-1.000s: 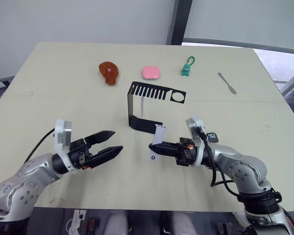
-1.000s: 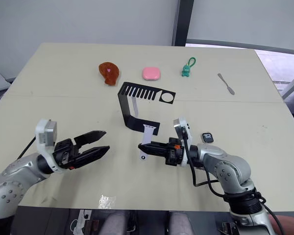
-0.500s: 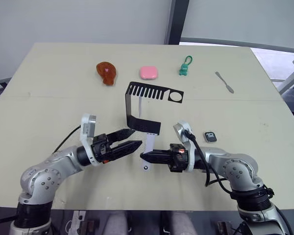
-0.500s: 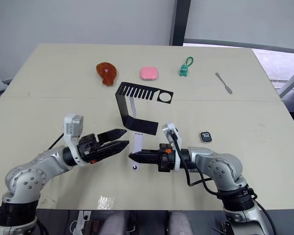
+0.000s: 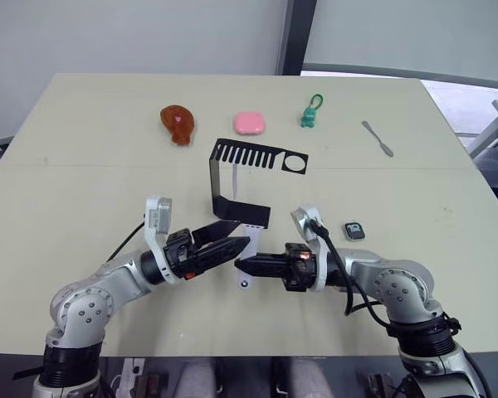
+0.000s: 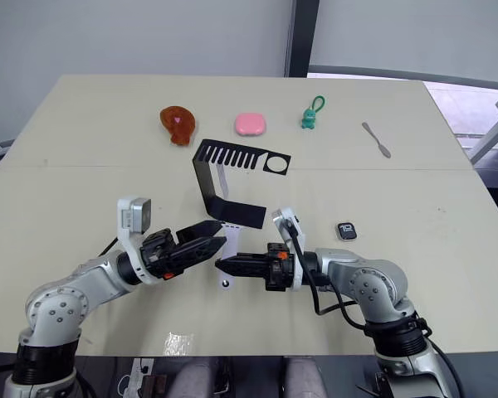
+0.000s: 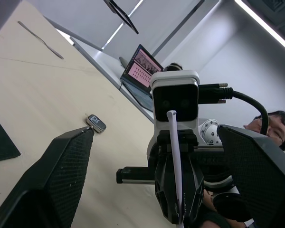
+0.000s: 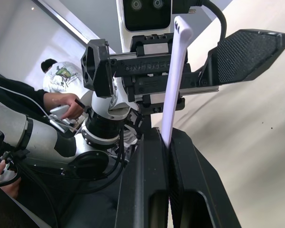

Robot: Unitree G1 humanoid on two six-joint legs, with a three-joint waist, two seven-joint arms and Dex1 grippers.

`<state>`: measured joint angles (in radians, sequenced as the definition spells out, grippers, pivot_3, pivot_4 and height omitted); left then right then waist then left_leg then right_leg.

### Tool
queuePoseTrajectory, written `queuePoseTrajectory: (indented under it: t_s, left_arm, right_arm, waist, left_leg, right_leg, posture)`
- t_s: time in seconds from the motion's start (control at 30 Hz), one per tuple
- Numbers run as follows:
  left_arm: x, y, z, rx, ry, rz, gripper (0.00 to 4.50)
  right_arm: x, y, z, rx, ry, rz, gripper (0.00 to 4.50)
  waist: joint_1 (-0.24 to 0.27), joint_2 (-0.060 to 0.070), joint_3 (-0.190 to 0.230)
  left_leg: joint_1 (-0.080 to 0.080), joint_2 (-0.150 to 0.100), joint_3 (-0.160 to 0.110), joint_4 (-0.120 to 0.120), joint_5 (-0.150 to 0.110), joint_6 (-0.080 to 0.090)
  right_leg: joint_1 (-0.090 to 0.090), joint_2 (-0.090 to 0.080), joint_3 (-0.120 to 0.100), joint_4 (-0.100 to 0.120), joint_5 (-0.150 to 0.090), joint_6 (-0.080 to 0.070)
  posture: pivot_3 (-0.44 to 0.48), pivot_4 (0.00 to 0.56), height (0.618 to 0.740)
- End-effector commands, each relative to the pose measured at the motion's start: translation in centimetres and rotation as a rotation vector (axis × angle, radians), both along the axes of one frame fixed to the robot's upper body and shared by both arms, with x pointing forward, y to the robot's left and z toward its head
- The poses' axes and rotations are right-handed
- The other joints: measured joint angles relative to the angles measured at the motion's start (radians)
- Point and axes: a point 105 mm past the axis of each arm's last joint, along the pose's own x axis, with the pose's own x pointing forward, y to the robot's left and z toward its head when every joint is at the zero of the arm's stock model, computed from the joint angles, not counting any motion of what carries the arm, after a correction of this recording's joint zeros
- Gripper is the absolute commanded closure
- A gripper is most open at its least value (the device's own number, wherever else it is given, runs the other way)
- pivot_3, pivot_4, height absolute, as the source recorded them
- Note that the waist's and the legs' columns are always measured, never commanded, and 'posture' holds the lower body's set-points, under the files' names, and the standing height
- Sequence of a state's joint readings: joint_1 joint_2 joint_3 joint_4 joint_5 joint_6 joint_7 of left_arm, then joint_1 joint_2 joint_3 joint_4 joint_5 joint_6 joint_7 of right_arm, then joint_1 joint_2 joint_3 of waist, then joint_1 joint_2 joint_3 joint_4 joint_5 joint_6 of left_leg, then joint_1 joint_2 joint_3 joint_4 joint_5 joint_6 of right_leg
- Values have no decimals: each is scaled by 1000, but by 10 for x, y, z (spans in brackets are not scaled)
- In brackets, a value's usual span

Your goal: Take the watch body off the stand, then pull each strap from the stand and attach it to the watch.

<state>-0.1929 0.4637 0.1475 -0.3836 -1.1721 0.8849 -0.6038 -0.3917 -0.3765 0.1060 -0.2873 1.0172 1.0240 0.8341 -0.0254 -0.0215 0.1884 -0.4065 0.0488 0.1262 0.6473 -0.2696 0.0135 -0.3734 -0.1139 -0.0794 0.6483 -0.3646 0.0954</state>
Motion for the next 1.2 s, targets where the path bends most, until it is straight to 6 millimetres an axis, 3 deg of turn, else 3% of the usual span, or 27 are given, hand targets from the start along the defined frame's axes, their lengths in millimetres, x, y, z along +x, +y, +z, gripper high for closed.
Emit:
queuePoseTrajectory:
  t_s: [0.03,0.13,0.17,0.23,0.33,1.2]
  left_arm:
    - [-7,-6,7,-20,-27,-37,37]
    - [-9,-8,6,-24,-14,-52,37]
    - [-9,-8,6,-26,-13,-50,263]
    - [-8,-9,7,-35,-22,-42,815]
    - [-7,-11,4,-27,-19,-38,2150]
    - [-6,-12,6,-74,5,-42,2150]
  right_arm:
    - [-2,3,9,28,-27,21,4500]
    - [-2,4,9,29,-26,24,4500]
    - [-2,4,9,29,-27,22,4500]
    - [-2,5,9,28,-28,20,4500]
    - [-1,5,8,26,-30,13,4500]
    - [-2,7,9,30,-37,11,4500]
  waist:
    - [-1,0,0]
    - [-2,0,0]
    - [-1,0,0]
    - [-1,0,0]
    - [-1,0,0]
    - [-1,0,0]
  left_leg:
    - [0,0,0,0,0,0]
    - [0,0,0,0,0,0]
    - [0,0,0,0,0,0]
    - [0,0,0,0,0,0]
    - [0,0,0,0,0,0]
    - [0,0,0,0,0,0]
  right_leg:
    - [0,0,0,0,0,0]
    - [0,0,0,0,0,0]
    - [0,0,0,0,0,0]
    - [0,0,0,0,0,0]
    - [0,0,0,0,0,0]
    - [0,0,0,-1,0,0]
  posture:
    - [0,150,740]
    - [0,150,740]
    - [0,150,740]
    - [0,150,740]
    - [0,150,740]
    - [0,150,740]
